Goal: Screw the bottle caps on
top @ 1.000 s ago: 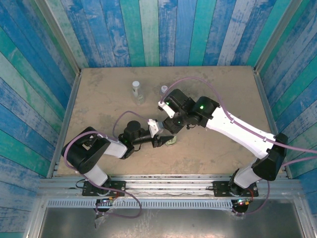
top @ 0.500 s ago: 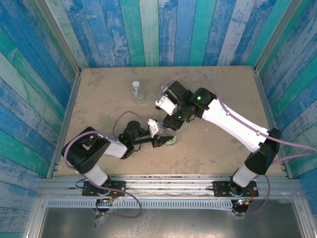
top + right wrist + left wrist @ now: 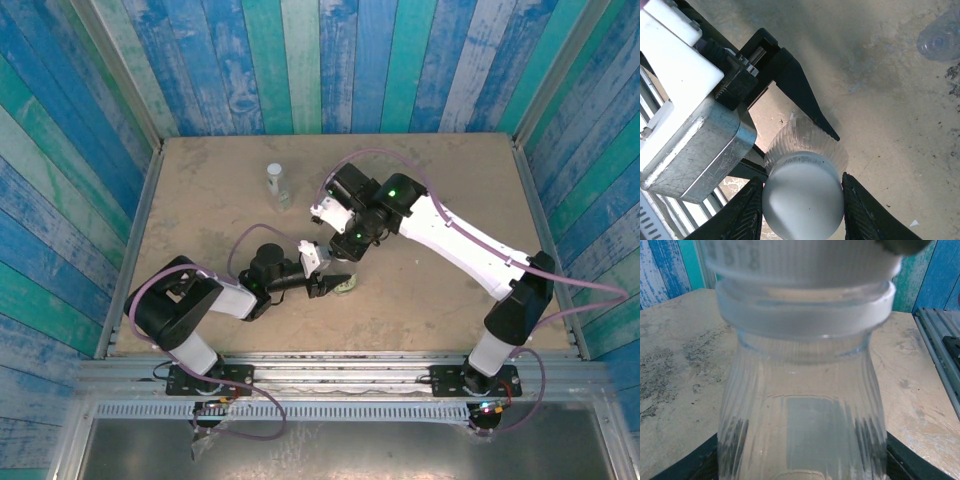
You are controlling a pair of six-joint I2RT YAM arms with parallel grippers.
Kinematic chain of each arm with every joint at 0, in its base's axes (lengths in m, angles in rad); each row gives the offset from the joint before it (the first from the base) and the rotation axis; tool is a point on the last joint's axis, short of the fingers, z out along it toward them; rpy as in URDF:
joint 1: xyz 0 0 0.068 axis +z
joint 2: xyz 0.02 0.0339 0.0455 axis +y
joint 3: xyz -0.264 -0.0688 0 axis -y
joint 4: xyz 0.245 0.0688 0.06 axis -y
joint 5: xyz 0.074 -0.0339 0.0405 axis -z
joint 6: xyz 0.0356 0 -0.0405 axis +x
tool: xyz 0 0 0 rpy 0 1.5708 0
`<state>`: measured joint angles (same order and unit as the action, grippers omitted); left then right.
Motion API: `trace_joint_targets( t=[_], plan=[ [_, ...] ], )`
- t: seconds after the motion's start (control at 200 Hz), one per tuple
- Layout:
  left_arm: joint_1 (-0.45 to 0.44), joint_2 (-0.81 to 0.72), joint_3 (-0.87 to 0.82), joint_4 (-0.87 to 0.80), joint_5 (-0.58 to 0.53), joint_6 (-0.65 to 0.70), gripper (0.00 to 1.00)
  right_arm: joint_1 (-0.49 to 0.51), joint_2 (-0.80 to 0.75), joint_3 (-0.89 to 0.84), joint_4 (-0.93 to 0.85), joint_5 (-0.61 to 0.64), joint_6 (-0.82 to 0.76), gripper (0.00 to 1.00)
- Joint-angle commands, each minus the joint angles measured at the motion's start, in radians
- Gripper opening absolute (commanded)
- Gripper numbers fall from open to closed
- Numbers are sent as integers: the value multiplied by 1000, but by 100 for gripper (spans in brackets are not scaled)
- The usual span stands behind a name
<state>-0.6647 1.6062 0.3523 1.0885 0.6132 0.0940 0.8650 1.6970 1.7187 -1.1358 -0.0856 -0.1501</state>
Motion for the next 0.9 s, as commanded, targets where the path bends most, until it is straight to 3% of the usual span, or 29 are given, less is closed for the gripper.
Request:
trace_joint_targets(
  t=[0.0, 0.1, 0.235, 0.897],
  plan=[
    [1, 31, -22, -92, 17, -17, 60, -1, -2, 11, -36, -29, -39, 35],
    [1, 33, -19, -96, 24, -17, 60, -11, -12, -15, -36, -86, -141, 34],
    [2, 44, -12, -101, 38, -16, 60, -30, -48, -76, -39, -239, -396, 33],
    [2, 56, -8, -102, 54, -23, 59, -87, -14, -15, -174, -360, -904, 39]
  ],
)
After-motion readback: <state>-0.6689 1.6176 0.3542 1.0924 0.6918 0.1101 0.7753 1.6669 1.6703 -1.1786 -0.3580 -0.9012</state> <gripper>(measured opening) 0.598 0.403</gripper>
